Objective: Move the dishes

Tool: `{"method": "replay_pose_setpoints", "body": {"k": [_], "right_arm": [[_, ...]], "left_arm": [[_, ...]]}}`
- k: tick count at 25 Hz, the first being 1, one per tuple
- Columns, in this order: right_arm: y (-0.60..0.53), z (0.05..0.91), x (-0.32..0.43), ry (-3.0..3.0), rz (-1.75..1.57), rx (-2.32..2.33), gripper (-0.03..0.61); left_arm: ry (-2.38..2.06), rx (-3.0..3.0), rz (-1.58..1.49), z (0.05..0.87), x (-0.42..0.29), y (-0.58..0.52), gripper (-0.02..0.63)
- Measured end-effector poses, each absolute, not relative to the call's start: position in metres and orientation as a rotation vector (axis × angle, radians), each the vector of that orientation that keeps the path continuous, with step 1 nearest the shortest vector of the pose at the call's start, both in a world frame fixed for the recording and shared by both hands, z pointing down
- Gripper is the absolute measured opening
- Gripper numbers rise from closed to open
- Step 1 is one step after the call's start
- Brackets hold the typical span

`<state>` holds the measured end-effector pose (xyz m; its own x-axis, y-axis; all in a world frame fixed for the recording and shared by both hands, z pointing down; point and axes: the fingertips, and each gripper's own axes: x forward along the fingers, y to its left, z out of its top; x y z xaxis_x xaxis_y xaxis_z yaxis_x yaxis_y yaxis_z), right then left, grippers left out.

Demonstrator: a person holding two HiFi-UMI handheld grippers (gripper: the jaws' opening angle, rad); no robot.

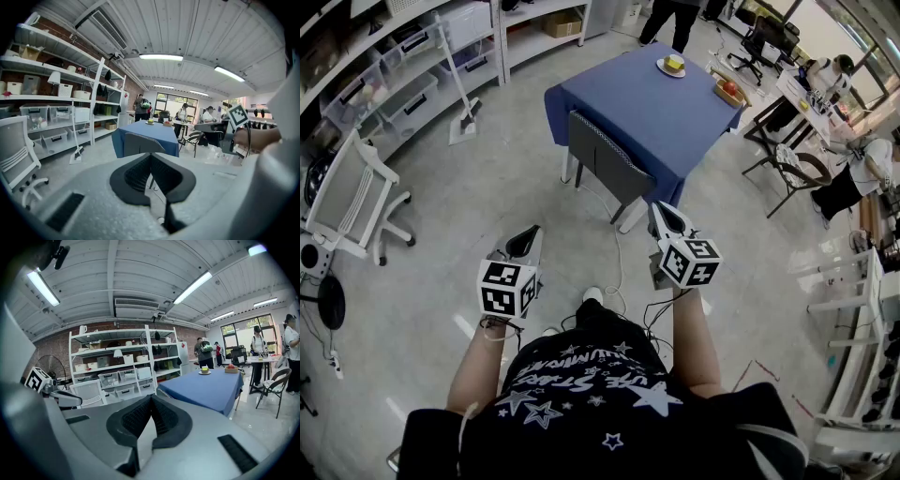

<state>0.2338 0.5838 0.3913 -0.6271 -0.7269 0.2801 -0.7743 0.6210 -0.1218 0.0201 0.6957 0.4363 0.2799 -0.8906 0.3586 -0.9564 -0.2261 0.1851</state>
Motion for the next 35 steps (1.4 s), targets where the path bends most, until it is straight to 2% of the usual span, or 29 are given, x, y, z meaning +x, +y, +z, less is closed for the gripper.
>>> {"method": "replay_pose_setpoints", "body": {"k": [14, 26, 28, 35], "right_arm": [[0.617, 0.397, 0.2, -2.647, 0.312, 1.171, 0.002], [0.578, 0.389, 0.177, -2.674, 0.33, 1.269, 0.008], [0.557, 0.397, 0.173, -2.679, 0.358, 1.265, 0.077], [0.439, 0.427, 0.141, -2.648, 0.41, 1.29, 0.207]], "left_arm": [[-1.636, 2.104, 0.199, 0.462, 0.0, 0.737, 0.02], [-1.679, 2.077, 0.175, 0.457, -0.041, 0.724, 0.02], [-1.686, 2.061, 0.181, 0.463, -0.049, 0.709, 0.02], [-1.71, 2.043, 0.246, 0.47, -0.09, 0.617, 0.02]]}}
